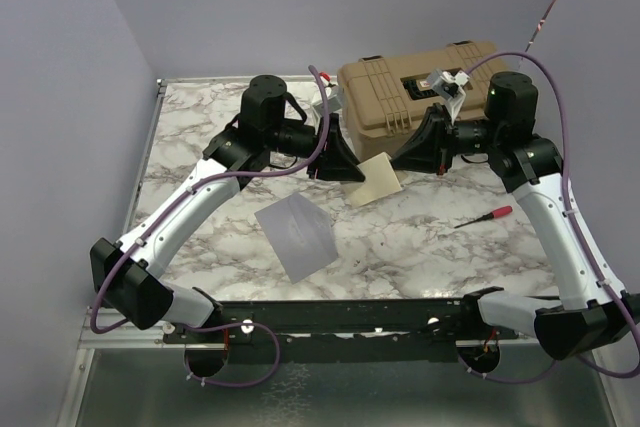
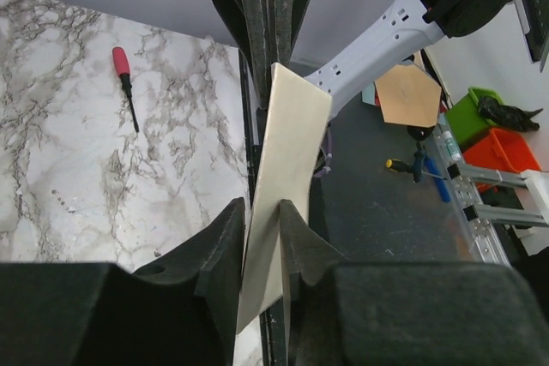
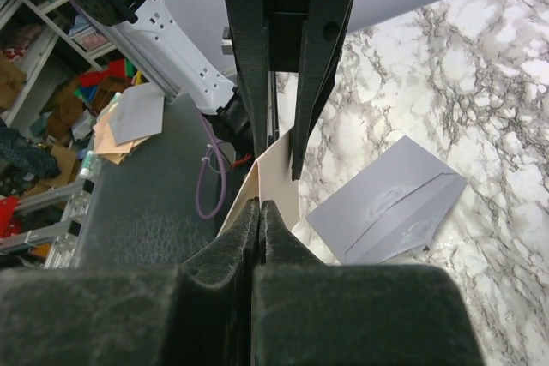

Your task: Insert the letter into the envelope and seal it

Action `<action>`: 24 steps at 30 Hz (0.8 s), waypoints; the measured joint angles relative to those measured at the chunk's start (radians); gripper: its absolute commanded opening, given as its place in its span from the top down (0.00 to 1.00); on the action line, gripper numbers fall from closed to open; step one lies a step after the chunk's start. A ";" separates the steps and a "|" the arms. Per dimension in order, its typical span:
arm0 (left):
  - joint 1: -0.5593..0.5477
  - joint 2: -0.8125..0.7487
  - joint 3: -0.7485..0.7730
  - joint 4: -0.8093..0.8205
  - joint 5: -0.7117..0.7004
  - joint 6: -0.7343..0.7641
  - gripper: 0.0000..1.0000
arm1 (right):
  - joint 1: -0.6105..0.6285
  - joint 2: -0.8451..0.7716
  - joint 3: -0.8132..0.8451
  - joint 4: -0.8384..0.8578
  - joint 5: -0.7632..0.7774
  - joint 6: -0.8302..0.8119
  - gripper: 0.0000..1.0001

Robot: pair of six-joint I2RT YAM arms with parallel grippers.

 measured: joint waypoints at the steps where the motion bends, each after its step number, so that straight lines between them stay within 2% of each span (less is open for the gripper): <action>1: 0.000 0.000 0.000 -0.002 0.000 0.000 0.80 | 0.000 0.000 0.000 0.000 0.000 0.005 1.00; 6: 0.000 0.000 0.000 0.000 0.002 0.000 0.87 | 0.000 0.000 0.000 0.035 0.000 0.081 1.00; 11: 0.000 0.000 0.000 0.002 0.004 0.006 1.00 | 0.000 0.000 0.001 0.103 0.000 0.190 1.00; 15: 0.000 0.000 0.003 0.009 0.005 0.008 1.00 | 0.000 -0.010 -0.001 0.161 0.005 0.259 0.99; 20: 0.000 0.000 0.016 0.019 -0.009 0.007 1.00 | 0.000 -0.030 0.003 0.171 0.120 0.327 0.62; 24: 0.000 0.000 0.016 0.042 -0.053 -0.002 1.00 | 0.000 -0.079 0.003 0.174 0.314 0.396 0.40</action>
